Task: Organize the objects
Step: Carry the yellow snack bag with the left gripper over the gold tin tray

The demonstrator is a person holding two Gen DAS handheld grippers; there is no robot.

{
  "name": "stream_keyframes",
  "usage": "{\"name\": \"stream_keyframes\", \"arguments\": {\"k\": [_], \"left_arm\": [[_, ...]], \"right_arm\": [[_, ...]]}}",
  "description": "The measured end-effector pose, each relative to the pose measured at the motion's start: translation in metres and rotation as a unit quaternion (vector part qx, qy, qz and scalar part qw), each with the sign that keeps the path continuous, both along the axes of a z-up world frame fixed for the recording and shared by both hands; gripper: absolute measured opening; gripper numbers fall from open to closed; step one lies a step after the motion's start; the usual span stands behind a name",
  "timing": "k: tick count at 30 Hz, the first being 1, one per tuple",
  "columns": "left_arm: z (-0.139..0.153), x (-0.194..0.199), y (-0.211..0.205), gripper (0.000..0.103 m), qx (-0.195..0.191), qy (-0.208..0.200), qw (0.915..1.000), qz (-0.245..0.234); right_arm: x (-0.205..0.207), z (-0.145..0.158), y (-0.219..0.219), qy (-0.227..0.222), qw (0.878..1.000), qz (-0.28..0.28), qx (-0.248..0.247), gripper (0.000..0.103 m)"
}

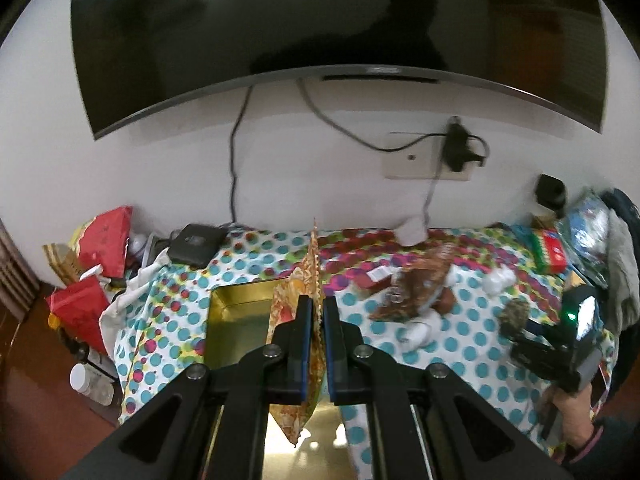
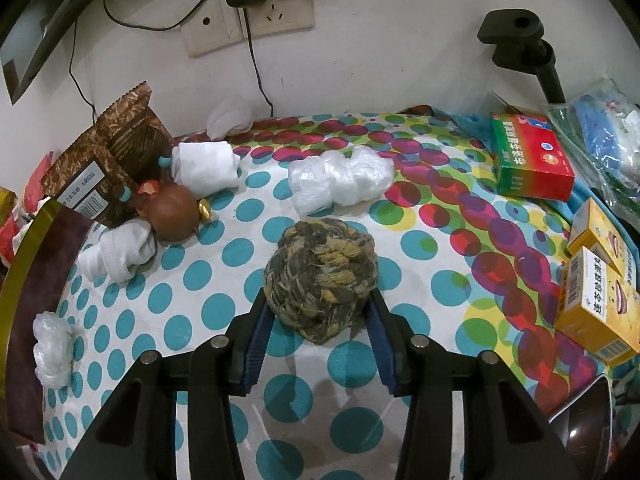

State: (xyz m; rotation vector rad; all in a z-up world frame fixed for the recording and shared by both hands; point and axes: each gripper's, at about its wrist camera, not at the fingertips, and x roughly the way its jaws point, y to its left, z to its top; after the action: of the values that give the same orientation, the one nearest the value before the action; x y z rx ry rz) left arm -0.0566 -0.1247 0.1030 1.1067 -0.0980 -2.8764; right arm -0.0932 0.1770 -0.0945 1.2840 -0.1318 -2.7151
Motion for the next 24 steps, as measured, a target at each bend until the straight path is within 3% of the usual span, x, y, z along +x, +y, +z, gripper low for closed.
{"name": "stream_keyframes", "arguments": {"k": [14,24], "left_arm": [[-0.045,-0.064,-0.051,0.006,-0.053,-0.044,0.9963,0.05],[-0.07,-0.088,-0.06,0.006,-0.051,-0.063,0.9945,0.066]], "right_arm": [[-0.001,0.0,0.002,-0.003,1.0,0.001,0.002,0.043],[-0.001,0.0,0.0,-0.003,1.0,0.001,0.004,0.043]]}}
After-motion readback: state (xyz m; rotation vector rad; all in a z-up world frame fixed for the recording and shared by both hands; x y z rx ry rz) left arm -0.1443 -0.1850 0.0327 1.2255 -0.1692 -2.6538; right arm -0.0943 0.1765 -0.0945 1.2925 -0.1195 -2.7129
